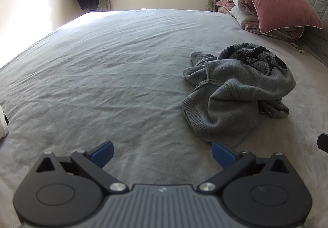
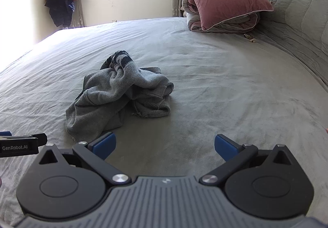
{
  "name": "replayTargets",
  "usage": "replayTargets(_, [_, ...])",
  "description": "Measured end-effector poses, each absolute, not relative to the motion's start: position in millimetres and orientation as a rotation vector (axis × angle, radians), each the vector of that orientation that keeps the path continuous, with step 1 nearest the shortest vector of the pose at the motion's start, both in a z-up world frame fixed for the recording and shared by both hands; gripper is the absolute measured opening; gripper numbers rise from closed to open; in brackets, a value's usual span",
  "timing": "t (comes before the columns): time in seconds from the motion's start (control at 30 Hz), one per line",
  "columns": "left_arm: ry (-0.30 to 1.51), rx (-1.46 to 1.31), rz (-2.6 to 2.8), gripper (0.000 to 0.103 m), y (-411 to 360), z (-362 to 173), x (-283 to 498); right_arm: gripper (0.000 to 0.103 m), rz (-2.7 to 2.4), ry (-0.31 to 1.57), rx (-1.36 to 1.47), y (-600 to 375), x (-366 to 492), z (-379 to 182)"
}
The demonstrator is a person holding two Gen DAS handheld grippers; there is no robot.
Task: Fold clothes
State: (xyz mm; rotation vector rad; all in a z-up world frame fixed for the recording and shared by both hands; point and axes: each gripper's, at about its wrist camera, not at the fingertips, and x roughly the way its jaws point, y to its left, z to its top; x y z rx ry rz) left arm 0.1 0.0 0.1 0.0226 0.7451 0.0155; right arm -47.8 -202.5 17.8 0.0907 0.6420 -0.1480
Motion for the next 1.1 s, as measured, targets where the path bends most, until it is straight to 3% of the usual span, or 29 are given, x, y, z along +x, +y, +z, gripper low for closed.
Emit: replayTargets(1.1, [0.775, 0.030, 0.016, 0.103, -0.7, -3.8, 5.0, 0.103, -0.133, 0.724, 0.246, -213.2, -45.5, 5.1])
